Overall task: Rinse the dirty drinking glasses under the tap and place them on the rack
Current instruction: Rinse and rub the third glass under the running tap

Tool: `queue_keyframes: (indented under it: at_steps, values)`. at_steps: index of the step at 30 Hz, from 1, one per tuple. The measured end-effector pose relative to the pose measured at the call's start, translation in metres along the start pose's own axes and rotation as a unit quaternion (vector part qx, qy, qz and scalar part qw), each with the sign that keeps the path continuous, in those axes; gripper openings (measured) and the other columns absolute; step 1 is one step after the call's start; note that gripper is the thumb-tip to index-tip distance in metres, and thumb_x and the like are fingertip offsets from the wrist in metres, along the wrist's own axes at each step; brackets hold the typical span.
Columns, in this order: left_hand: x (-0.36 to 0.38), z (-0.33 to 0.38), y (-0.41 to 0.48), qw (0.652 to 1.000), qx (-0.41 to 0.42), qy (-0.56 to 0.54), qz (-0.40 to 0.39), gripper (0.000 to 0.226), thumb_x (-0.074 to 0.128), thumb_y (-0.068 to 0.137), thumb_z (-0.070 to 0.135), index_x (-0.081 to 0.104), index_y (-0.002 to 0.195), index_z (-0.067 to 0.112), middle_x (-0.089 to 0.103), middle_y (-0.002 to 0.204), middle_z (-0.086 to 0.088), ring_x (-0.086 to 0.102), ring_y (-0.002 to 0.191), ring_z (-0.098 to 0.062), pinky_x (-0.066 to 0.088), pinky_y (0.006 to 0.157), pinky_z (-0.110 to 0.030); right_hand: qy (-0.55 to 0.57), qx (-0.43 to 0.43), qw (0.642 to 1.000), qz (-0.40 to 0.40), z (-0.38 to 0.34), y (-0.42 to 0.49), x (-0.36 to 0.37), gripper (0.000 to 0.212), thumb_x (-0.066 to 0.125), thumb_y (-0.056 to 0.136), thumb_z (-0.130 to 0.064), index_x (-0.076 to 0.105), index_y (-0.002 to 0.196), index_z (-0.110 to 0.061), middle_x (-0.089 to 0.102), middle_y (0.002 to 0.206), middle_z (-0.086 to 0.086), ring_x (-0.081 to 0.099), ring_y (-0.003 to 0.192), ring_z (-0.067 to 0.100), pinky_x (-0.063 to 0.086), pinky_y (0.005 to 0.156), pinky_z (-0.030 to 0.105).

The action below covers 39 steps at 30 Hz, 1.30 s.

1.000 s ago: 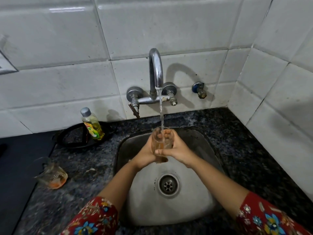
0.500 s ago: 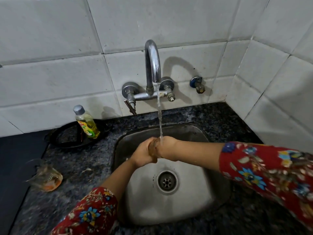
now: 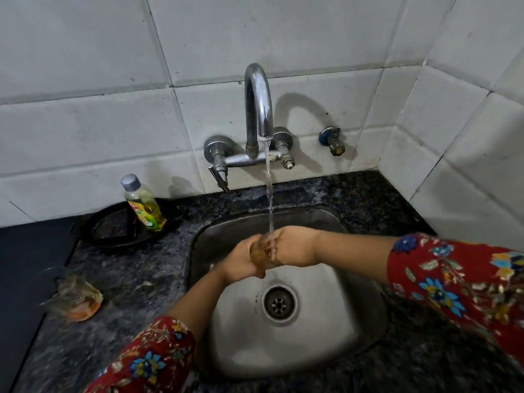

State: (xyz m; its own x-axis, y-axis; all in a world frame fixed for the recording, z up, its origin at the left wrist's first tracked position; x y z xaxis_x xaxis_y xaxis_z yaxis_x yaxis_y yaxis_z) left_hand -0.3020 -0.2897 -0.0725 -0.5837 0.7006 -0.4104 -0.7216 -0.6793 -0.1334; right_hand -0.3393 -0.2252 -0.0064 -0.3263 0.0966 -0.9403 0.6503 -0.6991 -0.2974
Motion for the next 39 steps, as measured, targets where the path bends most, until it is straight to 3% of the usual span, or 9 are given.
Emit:
queue_keyframes:
  at_steps: [4,11,16,21,24,27,32,36,39]
  values:
    - [-0.006,0.009,-0.014,0.985,0.019,-0.081,0.149,0.047,0.080,0.057,0.015,0.061,0.100,0.020,0.067,0.099,0.004,0.064,0.089,0.001,0.050,0.076,-0.014,0.171,0.167,0.970,-0.041,0.007,0.007,0.006,0.026,0.051,0.093,-0.029,0.062,0.108,-0.011,0.064,0.109,0.012,0.062,0.099,0.029,0.048,0.078,0.034]
    - [-0.005,0.016,-0.009,1.000,0.008,-0.019,0.023,0.069,0.080,0.056,-0.002,0.056,0.116,0.022,0.062,0.113,0.008,0.061,0.105,-0.009,0.048,0.089,-0.023,-0.043,-0.036,0.998,0.007,-0.004,-0.006,-0.012,0.024,0.059,0.084,-0.003,0.066,0.105,-0.012,0.067,0.105,0.007,0.062,0.100,0.028,0.048,0.087,0.034]
    - [-0.001,0.016,-0.024,0.982,0.025,-0.098,0.159,0.048,0.080,0.061,0.007,0.062,0.105,0.013,0.069,0.101,-0.002,0.067,0.094,-0.009,0.054,0.081,-0.021,0.197,0.158,0.966,-0.052,0.000,0.007,0.007,0.020,0.050,0.088,-0.015,0.063,0.104,-0.016,0.064,0.105,0.008,0.058,0.088,0.024,0.046,0.071,0.033]
    - [0.012,0.013,-0.019,0.999,0.005,-0.043,0.005,0.070,0.081,0.060,-0.004,0.053,0.115,0.028,0.059,0.111,0.015,0.059,0.099,0.007,0.043,0.079,-0.001,0.000,-0.033,0.999,-0.042,-0.009,-0.013,-0.003,0.023,0.049,0.093,-0.011,0.063,0.111,-0.011,0.063,0.114,0.004,0.055,0.105,0.020,0.043,0.098,0.032]
    - [0.012,0.023,-0.021,0.997,-0.001,-0.010,0.077,0.054,0.078,0.060,0.004,0.060,0.108,0.022,0.064,0.102,0.012,0.062,0.089,0.005,0.045,0.071,-0.002,-0.088,0.021,0.991,-0.101,-0.007,-0.003,0.015,0.028,0.049,0.092,-0.010,0.060,0.118,-0.011,0.060,0.122,0.004,0.053,0.117,0.025,0.040,0.102,0.033]
    - [0.008,0.026,-0.032,0.985,0.001,0.032,0.167,0.041,0.076,0.062,0.011,0.062,0.097,0.025,0.065,0.093,0.013,0.063,0.086,0.000,0.047,0.067,-0.007,-0.063,-0.010,0.989,-0.132,-0.025,0.003,0.023,0.020,0.051,0.089,-0.011,0.059,0.106,-0.013,0.055,0.102,0.002,0.053,0.097,0.020,0.039,0.080,0.030]
    - [0.014,0.016,-0.028,1.000,-0.006,0.023,-0.014,0.073,0.084,0.057,0.006,0.056,0.122,0.021,0.060,0.110,0.017,0.058,0.100,0.002,0.045,0.082,-0.006,-0.081,-0.031,0.991,-0.100,-0.007,-0.004,0.023,0.022,0.056,0.087,-0.007,0.070,0.104,-0.011,0.068,0.110,0.005,0.061,0.108,0.026,0.046,0.099,0.035]
    - [-0.001,0.018,-0.035,0.990,-0.028,0.012,0.137,0.043,0.077,0.056,0.012,0.062,0.096,0.017,0.069,0.092,0.004,0.066,0.085,-0.009,0.052,0.070,-0.022,0.070,0.075,0.991,-0.089,-0.005,0.005,0.015,0.018,0.054,0.086,-0.013,0.064,0.100,-0.011,0.064,0.105,0.009,0.057,0.093,0.026,0.045,0.078,0.033]
    - [0.000,0.010,-0.031,0.996,-0.014,-0.002,0.090,0.058,0.084,0.057,0.003,0.062,0.108,0.018,0.068,0.103,0.009,0.065,0.092,-0.002,0.053,0.081,-0.019,0.158,0.109,0.979,-0.069,-0.002,0.001,0.016,0.020,0.056,0.085,-0.018,0.065,0.102,-0.013,0.064,0.099,0.009,0.057,0.087,0.026,0.043,0.071,0.031]
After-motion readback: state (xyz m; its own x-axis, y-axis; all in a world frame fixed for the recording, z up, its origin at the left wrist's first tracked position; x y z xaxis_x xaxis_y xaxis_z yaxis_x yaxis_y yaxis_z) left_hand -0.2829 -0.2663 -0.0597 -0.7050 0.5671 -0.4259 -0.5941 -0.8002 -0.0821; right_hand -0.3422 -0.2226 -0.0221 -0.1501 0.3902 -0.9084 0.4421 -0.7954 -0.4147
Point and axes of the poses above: each hand's wrist, its own y-axis towards the middle knuckle, its own x-axis out of the palm, z = x × y, the point moved 9 cm from there along y, towards the middle knuckle
